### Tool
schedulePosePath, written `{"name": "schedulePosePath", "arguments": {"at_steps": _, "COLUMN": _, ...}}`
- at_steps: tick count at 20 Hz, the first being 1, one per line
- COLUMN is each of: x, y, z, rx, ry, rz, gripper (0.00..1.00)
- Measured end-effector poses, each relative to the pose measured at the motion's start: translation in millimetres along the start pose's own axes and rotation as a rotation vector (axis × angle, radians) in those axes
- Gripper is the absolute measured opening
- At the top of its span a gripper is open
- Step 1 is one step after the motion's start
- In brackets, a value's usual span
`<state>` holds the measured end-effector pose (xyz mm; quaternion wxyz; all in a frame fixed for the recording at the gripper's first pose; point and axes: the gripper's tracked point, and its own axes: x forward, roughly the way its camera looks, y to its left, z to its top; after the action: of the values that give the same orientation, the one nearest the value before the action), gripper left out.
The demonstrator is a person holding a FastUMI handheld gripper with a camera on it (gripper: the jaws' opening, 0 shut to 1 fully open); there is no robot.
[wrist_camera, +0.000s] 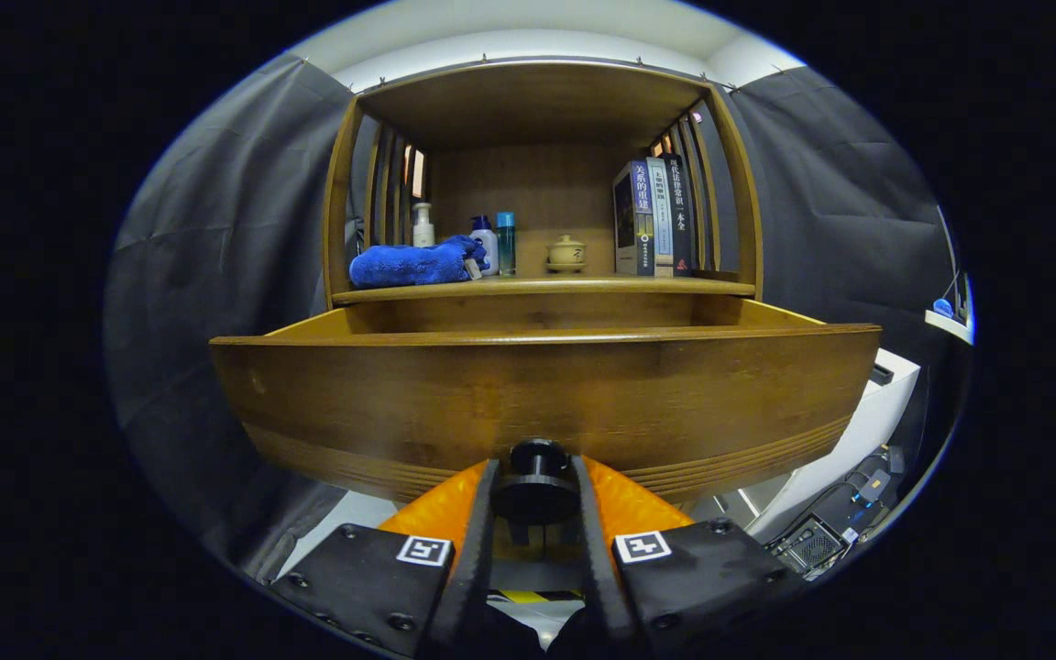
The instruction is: Pull open the drawer, take out the items inside it, and place them on the countertop above the cabinet.
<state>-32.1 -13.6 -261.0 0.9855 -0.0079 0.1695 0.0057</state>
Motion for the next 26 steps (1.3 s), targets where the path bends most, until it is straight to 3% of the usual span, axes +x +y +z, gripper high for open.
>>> {"name": "schedulePosePath", "arguments": {"at_steps": 7, "x": -13, "y": 7, "z": 29, "rx": -0.012, "ry": -0.072, "rz": 0.027, "gripper": 0.79}}
{"name": "schedulePosePath", "arguments": {"at_steps": 14, "x": -33, "y": 0, "z": 170, "rx": 0.059, "ry": -0.251, "rz": 0.066, "gripper": 0.98}}
{"name": "schedulePosePath", "arguments": {"at_steps": 17, "x": -5, "y": -10, "z": 211, "rx": -0.019, "ry": -0.171, "rz": 0.062, "gripper": 0.98}}
{"name": "schedulePosePath", "arguments": {"at_steps": 20, "x": 34, "y": 2, "z": 214, "rx": -0.076, "ry": -0.055, "rz": 0.100, "gripper": 0.98}}
{"name": "schedulePosePath", "arguments": {"at_steps": 26, "x": 100, "y": 21, "z": 154, "rx": -0.040, "ry": 0.244, "rz": 0.143, "gripper": 0.98}}
